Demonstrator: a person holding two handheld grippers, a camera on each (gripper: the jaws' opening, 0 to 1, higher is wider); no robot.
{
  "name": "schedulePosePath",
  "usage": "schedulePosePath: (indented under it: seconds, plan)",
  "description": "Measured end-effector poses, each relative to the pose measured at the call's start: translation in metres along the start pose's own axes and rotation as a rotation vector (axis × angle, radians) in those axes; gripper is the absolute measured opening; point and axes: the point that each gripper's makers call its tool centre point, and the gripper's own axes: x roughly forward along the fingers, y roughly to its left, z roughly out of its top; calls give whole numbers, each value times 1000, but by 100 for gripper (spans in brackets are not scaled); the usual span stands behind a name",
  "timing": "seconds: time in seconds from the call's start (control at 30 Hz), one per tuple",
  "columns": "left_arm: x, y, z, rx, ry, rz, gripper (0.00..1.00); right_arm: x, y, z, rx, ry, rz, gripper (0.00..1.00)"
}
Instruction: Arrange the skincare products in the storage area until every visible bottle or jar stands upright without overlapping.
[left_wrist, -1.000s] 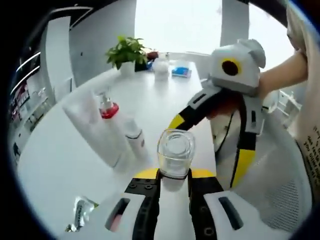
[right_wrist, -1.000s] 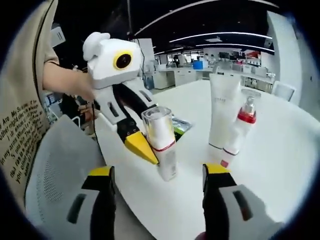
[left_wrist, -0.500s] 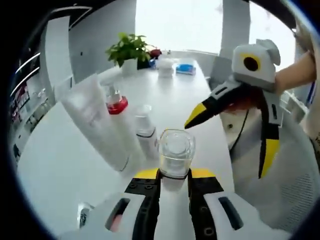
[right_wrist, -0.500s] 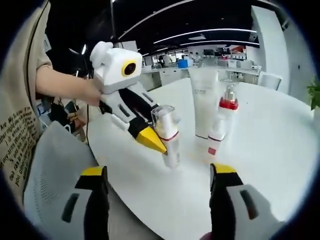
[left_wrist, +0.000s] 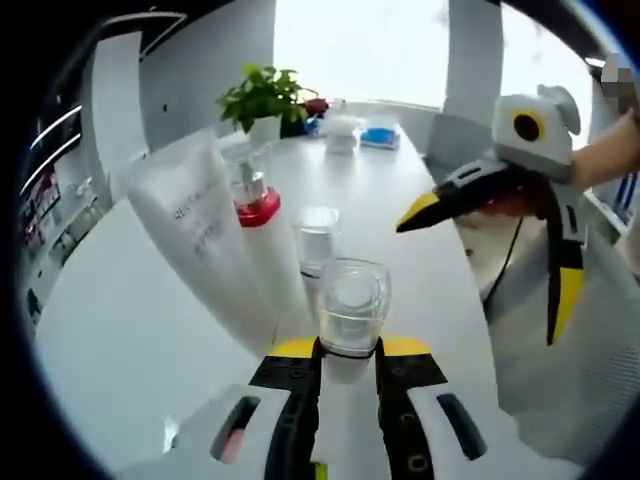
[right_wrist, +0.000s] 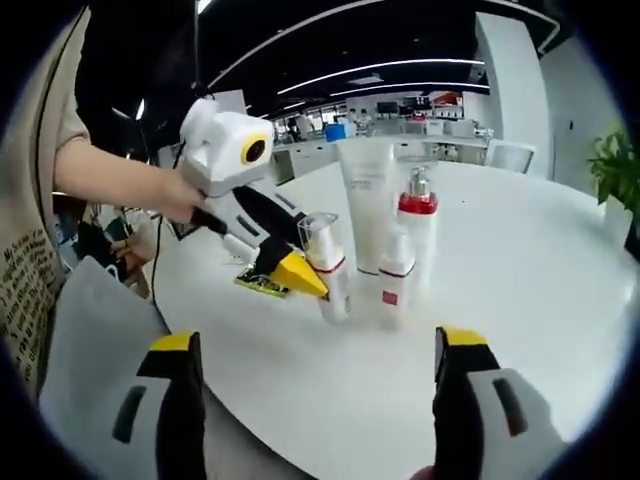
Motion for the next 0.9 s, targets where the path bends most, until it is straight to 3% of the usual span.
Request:
schedulePosePath:
  seconds: [0.37, 0.9]
  plan:
    - [16, 12, -1, 9, 12, -5, 17, -3, -10, 2, 38, -27, -48, 99]
    - [26, 19, 7, -5, -25, -16, 17, -1, -10, 0, 47, -24, -48, 99]
